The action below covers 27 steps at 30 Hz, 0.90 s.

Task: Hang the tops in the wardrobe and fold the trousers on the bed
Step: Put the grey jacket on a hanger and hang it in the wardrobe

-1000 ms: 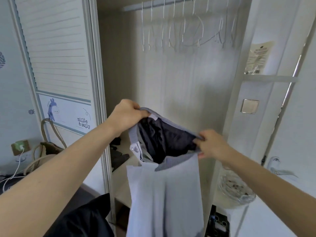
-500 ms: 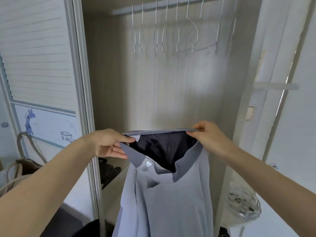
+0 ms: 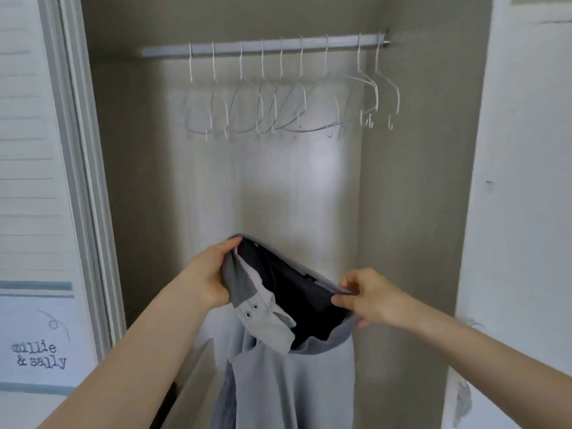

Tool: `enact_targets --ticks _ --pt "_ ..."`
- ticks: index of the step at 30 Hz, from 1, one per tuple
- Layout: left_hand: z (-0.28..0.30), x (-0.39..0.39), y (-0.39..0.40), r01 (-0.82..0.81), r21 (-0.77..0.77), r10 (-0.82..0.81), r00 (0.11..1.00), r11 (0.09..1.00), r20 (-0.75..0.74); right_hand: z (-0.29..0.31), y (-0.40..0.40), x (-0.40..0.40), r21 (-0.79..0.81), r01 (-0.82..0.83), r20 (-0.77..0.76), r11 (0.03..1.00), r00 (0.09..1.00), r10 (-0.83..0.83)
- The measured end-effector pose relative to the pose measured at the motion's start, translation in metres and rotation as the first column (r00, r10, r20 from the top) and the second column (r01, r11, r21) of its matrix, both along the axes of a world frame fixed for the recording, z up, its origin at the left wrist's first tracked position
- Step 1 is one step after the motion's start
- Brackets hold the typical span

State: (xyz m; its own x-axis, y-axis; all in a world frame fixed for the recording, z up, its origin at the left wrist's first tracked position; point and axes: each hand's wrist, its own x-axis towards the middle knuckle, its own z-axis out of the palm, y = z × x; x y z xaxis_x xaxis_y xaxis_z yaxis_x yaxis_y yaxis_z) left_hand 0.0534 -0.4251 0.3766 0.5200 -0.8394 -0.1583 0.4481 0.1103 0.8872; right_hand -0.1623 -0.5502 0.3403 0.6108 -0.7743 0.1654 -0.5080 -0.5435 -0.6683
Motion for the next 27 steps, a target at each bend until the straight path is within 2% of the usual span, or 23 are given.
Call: enact_targets --ticks 2,4,6,9,11,14,16,18,19,22,27 --pt "0.001 0.004 -0.012 -0.015 -0.006 0.015 0.998 1.000 0.060 0.008 0.001 0.005 0.020 0.006 -0.102 1.000 0.995 -0.004" --pt "-0.001 0.007 -0.027 -0.079 -0.029 0.083 0.981 0.996 0.177 0.025 -0.002 0.010 0.001 0.022 -0.116 1.000 0.993 -0.022" --pt "-0.006 0.014 -0.039 -0.137 -0.070 0.154 0.917 0.988 0.369 0.051 -0.007 0.016 -0.184 0.079 -0.116 0.980 0.988 -0.101" --pt "-0.006 0.025 -0.051 -0.108 -0.157 0.187 0.702 0.982 0.687 0.102 -0.019 0.027 -0.516 0.237 0.015 0.823 0.963 -0.267" --pt "-0.002 0.033 -0.056 -0.123 -0.213 0.246 0.497 0.969 0.832 0.135 -0.028 0.034 -0.624 0.327 0.179 0.710 0.944 -0.278" --pt "0.004 0.046 -0.063 -0.140 -0.301 0.328 0.265 0.943 0.907 0.189 -0.046 0.040 -0.723 0.464 0.396 0.512 0.886 -0.243" --pt "0.009 0.053 -0.066 -0.155 -0.342 0.368 0.190 0.927 0.910 0.226 -0.059 0.043 -0.751 0.549 0.482 0.366 0.835 -0.264" --pt "0.017 0.060 -0.068 -0.168 -0.385 0.406 0.121 0.908 0.906 0.259 -0.068 0.045 -0.755 0.595 0.485 0.277 0.790 -0.375" --pt "0.021 0.062 -0.069 -0.172 -0.409 0.428 0.091 0.896 0.899 0.271 -0.072 0.045 -0.747 0.602 0.453 0.281 0.772 -0.446" --pt "0.030 0.072 -0.077 -0.166 -0.472 0.485 0.051 0.866 0.873 0.305 -0.091 0.043 -0.666 0.635 0.384 0.391 0.741 -0.551" --pt "0.039 0.085 -0.097 -0.105 -0.477 0.485 0.069 0.873 0.872 0.324 -0.118 0.048 -0.574 0.616 0.244 0.539 0.757 -0.606"
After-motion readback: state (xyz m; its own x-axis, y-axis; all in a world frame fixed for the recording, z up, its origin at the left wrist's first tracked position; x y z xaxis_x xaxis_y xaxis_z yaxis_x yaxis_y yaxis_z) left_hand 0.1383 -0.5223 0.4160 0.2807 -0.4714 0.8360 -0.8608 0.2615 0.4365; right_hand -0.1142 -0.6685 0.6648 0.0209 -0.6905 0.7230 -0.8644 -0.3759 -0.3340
